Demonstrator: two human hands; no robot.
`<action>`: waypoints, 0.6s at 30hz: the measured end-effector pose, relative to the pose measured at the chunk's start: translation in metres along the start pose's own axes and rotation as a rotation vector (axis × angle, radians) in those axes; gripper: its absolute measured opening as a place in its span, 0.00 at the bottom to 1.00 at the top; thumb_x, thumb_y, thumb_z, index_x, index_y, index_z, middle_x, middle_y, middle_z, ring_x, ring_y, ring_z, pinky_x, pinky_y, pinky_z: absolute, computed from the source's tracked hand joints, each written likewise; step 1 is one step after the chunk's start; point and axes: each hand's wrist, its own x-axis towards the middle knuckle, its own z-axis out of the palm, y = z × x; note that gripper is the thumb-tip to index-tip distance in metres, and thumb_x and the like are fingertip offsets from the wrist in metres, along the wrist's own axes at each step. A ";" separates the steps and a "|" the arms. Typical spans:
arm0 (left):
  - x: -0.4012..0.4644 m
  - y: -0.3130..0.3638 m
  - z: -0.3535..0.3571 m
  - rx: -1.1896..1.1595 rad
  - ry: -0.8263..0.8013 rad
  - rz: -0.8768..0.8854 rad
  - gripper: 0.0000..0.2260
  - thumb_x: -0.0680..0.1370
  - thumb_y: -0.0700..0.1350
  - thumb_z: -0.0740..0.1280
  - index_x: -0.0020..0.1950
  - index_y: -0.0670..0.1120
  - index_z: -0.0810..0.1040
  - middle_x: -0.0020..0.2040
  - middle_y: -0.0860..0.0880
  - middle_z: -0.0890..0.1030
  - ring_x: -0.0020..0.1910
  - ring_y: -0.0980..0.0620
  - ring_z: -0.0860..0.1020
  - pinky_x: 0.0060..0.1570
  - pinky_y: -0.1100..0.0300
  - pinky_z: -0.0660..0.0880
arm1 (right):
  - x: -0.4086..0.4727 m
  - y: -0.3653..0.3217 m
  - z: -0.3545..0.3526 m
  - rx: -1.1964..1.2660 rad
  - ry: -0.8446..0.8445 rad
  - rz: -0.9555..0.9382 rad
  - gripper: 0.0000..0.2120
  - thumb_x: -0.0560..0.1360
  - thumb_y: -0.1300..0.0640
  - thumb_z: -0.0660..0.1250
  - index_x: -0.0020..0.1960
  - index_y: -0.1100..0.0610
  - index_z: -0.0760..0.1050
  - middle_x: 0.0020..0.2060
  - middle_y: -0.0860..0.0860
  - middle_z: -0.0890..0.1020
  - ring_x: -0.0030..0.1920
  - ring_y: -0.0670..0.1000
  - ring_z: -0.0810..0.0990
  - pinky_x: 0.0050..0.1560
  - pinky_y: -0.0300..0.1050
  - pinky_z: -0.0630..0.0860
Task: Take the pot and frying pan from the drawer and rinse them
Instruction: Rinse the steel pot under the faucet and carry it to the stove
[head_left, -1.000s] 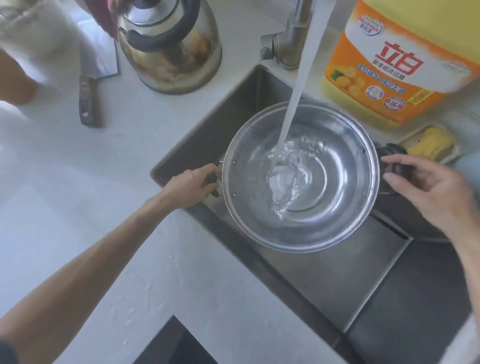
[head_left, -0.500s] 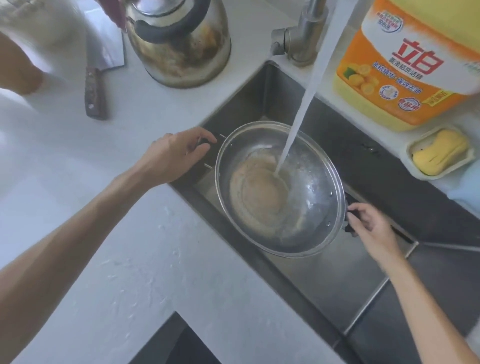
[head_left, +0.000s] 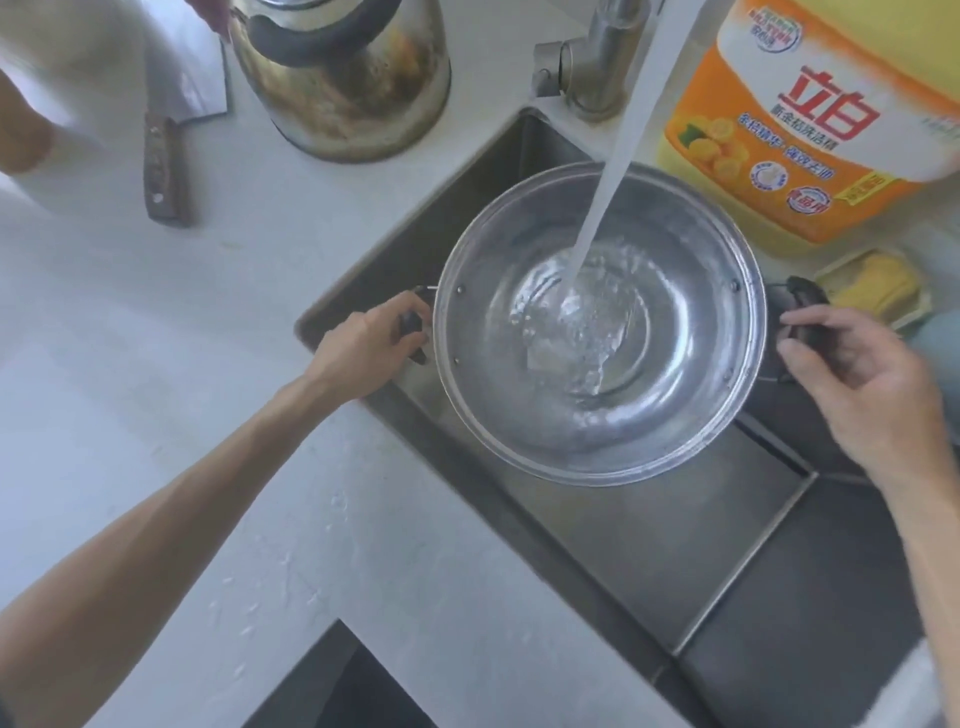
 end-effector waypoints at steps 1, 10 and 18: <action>-0.001 0.002 -0.006 -0.011 0.036 -0.007 0.06 0.78 0.48 0.61 0.53 0.57 0.73 0.32 0.62 0.75 0.43 0.51 0.74 0.44 0.57 0.65 | -0.002 0.004 0.004 -0.002 0.015 0.008 0.13 0.75 0.62 0.67 0.47 0.42 0.76 0.39 0.35 0.80 0.39 0.37 0.76 0.45 0.28 0.72; -0.016 0.007 -0.065 -0.025 0.150 0.128 0.10 0.71 0.54 0.61 0.49 0.64 0.77 0.36 0.51 0.78 0.40 0.49 0.77 0.46 0.54 0.73 | -0.064 0.079 0.094 0.271 -0.009 0.427 0.11 0.77 0.67 0.62 0.48 0.51 0.74 0.36 0.39 0.83 0.36 0.38 0.77 0.35 0.31 0.73; -0.023 -0.008 -0.032 0.088 -0.038 0.005 0.07 0.76 0.49 0.63 0.48 0.62 0.78 0.36 0.57 0.76 0.41 0.49 0.76 0.42 0.57 0.68 | -0.029 0.062 0.050 0.158 -0.005 0.354 0.12 0.76 0.61 0.64 0.50 0.45 0.79 0.44 0.43 0.84 0.41 0.40 0.78 0.38 0.30 0.73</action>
